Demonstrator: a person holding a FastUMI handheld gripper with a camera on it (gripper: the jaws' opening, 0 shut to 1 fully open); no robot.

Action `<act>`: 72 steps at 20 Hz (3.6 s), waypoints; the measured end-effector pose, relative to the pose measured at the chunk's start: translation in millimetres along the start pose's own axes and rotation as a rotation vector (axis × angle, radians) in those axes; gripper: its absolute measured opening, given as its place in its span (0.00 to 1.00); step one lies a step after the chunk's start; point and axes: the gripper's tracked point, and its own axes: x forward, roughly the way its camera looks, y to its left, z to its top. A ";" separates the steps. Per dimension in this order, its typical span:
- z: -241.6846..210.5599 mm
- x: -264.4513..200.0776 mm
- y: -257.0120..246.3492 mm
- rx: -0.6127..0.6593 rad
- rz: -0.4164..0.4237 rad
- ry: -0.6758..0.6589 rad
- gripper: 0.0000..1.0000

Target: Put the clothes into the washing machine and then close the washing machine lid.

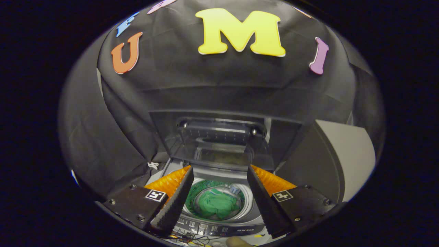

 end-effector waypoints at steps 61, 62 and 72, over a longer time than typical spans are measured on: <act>-3.0 9.3 14.2 0.040 0.008 -0.159 0.99; -7.8 8.7 14.4 0.037 0.009 -0.146 0.98; -61.3 -3.9 16.9 -0.016 0.015 -0.036 0.98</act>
